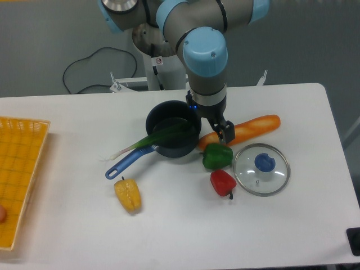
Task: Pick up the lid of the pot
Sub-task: 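Raise the gripper slightly above the baguette beside the saucepan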
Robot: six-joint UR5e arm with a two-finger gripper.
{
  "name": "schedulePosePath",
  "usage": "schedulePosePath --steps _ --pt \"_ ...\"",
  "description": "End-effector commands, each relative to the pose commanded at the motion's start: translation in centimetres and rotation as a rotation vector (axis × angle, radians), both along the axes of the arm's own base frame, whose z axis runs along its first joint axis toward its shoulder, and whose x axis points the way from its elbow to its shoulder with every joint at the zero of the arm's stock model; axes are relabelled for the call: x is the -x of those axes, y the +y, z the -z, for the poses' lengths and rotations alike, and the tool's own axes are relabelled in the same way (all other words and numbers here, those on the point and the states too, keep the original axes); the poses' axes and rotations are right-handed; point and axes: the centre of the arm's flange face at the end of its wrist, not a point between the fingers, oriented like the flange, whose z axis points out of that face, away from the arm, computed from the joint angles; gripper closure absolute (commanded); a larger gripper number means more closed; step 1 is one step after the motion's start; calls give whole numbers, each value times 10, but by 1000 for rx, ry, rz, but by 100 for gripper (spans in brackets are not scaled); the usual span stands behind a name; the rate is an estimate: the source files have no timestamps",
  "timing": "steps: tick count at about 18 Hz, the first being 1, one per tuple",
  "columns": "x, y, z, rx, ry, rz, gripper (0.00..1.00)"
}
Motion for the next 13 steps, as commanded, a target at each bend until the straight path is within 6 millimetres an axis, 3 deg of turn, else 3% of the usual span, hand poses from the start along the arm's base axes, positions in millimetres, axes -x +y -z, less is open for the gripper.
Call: schedulePosePath --steps 13 --pt "-3 -13 28 -12 -73 -24 0"
